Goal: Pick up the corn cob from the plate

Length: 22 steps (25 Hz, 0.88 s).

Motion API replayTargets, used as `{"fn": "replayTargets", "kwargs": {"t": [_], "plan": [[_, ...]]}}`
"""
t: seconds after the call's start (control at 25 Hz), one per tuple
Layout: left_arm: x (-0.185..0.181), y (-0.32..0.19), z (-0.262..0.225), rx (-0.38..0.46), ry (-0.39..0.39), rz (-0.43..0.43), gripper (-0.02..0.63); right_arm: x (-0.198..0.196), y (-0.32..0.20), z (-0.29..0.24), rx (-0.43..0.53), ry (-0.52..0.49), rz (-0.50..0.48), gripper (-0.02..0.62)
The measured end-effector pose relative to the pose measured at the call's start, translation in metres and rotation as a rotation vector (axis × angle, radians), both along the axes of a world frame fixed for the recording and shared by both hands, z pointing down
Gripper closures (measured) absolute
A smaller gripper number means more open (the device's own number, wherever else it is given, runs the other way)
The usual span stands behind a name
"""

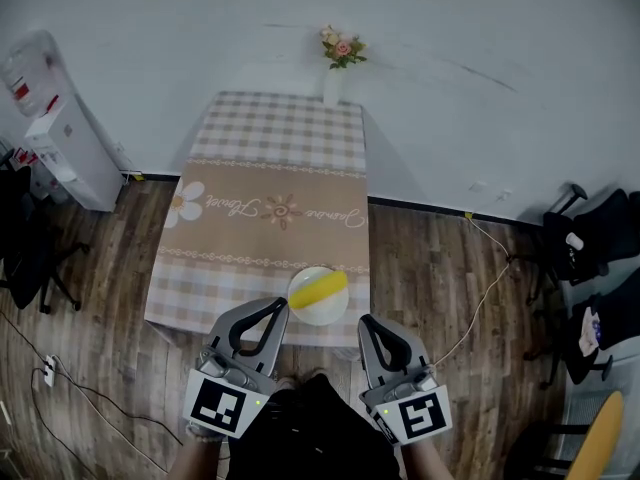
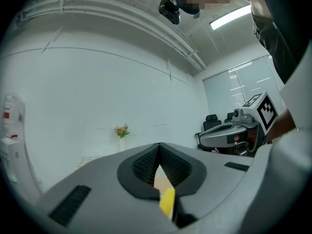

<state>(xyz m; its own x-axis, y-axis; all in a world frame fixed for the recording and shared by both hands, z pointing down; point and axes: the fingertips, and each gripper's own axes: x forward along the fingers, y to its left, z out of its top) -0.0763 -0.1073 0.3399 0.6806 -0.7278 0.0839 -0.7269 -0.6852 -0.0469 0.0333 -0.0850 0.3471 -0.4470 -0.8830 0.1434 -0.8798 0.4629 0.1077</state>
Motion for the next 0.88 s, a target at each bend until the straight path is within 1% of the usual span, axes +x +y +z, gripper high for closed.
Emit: {"fn": "replayTargets", "kwargs": {"t": [0.28,0.52,0.8,0.88], "plan": [[0.019,-0.013,-0.003,-0.007,0.004,-0.01,0.594,0.02,-0.013,-0.003,-0.002,0.004,-0.007,0.552],[0.026,-0.02,0.002,-0.021,0.003,-0.044,0.594,0.03,-0.018,0.001,-0.007,0.001,-0.011,0.553],[0.04,-0.025,0.01,-0.007,-0.048,-0.037,0.594,0.041,-0.019,0.009,-0.032,0.002,-0.006,0.552],[0.044,-0.028,0.013,-0.008,-0.052,-0.038,0.594,0.045,-0.018,0.013,-0.042,0.002,0.002,0.552]]}}
